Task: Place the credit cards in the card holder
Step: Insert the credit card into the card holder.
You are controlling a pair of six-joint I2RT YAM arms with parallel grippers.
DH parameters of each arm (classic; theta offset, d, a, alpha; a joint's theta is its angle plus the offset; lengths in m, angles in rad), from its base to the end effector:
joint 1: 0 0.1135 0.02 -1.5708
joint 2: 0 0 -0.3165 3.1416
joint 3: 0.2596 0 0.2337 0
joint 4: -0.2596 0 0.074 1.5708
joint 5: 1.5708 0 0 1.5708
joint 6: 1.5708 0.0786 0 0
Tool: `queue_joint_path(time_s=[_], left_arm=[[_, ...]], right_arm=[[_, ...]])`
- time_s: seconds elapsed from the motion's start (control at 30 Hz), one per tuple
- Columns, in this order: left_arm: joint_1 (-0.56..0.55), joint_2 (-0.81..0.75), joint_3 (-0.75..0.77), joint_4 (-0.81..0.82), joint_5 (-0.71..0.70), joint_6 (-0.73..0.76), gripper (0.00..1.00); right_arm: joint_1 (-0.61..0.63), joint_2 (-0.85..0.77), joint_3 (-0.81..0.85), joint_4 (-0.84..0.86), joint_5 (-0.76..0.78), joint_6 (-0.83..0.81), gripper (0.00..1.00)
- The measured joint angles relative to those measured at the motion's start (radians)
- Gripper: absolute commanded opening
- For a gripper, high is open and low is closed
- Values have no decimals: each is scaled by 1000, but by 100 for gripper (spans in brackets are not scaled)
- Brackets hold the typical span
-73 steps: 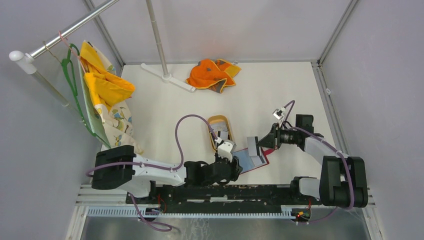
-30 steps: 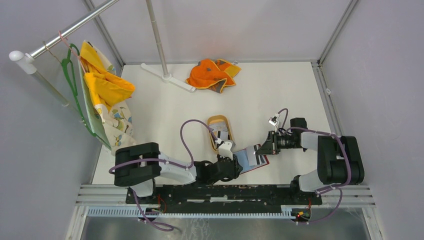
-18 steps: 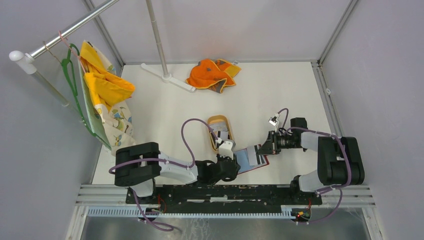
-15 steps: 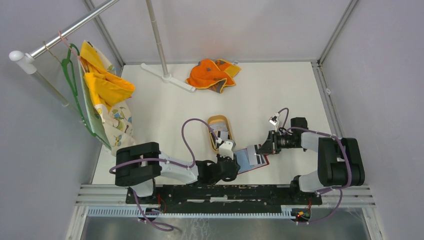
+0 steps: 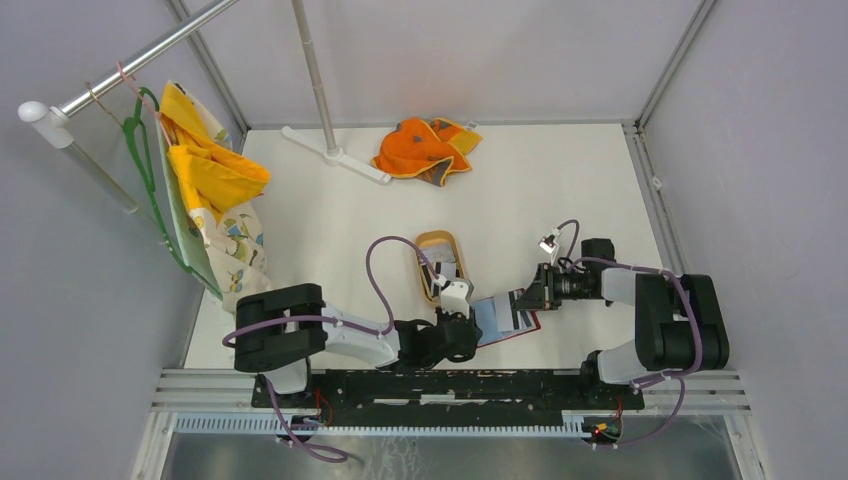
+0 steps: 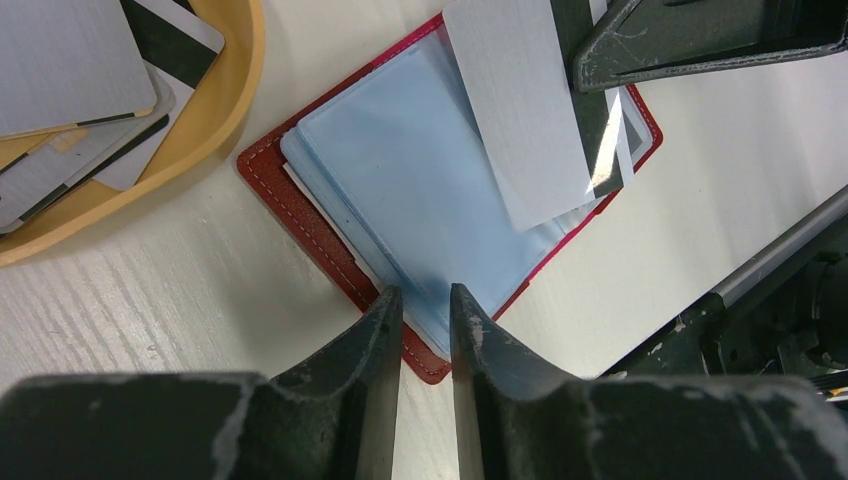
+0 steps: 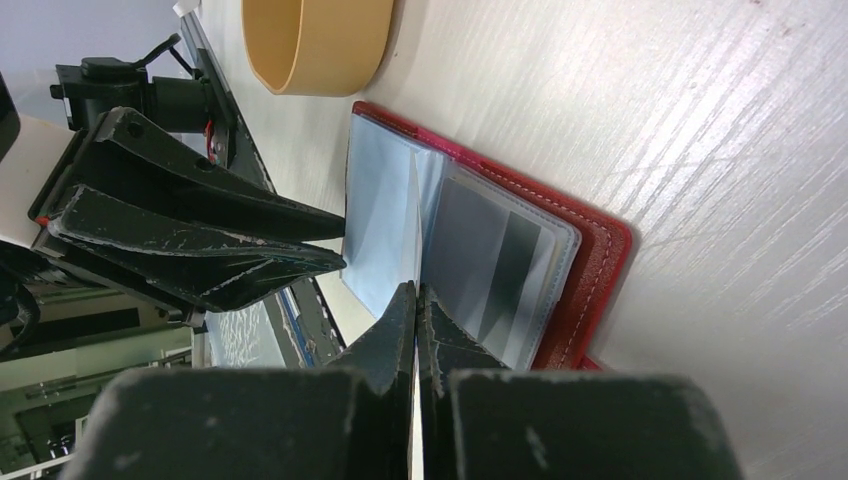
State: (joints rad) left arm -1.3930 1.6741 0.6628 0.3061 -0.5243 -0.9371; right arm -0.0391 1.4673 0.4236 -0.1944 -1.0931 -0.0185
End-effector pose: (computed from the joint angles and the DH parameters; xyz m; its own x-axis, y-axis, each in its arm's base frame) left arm 0.0974 -0.3193 0.1767 -0.7002 -0.0480 -0.7124 0.3722 0.8269 -0.4215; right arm 0.1913 0.0624 0.1592 -0.9393 0.0282 -0.3421 -0.2893 0.4713 0.8332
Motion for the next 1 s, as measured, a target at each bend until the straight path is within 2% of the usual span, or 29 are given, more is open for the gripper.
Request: queue_joint_path(time_s=[0.57,1.0], left_arm=[[0,8,18,-20,-2,0,31],[0,16,29,-24,-6,0,31]], right_arm=[[20,8,-3,-54,23,-21,0],[26,7,-4,-54,103,83,0]])
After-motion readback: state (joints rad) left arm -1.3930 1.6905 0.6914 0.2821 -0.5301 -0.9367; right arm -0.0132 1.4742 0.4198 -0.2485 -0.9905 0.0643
